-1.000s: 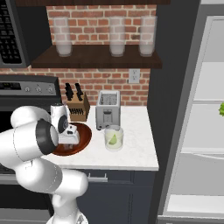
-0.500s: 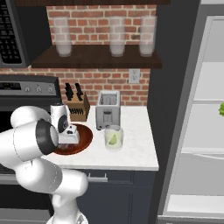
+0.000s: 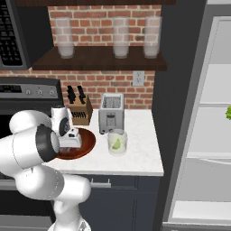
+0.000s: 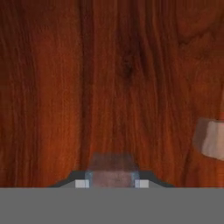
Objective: Grab a lemon wedge from the fridge and one ice cube from the ice bowl, and put them in the glass of lemonade.
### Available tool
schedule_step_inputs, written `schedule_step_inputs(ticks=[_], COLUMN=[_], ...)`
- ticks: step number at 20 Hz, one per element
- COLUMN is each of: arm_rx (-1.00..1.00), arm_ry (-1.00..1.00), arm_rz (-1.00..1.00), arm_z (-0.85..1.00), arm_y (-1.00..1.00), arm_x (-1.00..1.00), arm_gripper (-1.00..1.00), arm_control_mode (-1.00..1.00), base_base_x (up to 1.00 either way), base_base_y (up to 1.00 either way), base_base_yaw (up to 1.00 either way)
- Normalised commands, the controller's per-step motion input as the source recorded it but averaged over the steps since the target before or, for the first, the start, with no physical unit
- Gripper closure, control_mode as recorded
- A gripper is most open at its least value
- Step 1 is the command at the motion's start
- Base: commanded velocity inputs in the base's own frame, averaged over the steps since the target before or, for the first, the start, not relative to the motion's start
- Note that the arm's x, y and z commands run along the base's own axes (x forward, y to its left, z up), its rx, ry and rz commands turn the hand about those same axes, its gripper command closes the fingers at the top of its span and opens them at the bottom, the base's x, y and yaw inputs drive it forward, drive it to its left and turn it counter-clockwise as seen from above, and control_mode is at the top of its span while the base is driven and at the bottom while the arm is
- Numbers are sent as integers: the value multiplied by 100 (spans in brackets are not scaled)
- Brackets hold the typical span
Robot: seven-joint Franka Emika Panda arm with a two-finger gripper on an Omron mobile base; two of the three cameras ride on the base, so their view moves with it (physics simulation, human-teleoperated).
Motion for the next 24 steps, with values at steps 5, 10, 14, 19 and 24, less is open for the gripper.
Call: schedule_step_inputs(ticks=[5,10,14,19,24], arm_rx=[-10,-5,5,7,7], arm_ry=[-2,-3,-8,-6,-7], arm_rz=[0,0,0,0,0], arm_z=[93,100,37,24,11], arm_y=[1,0,-6,-21,-25], arm_x=[0,0,-3,0,0], arm_gripper=[100,100,100,100,100], arm_control_mode=[-100,-100,-100,-100,-100], base_base_x=[0,0,0,0,0], base_base_y=[0,0,0,0,0], base_base_yaw=[0,0,0,0,0])
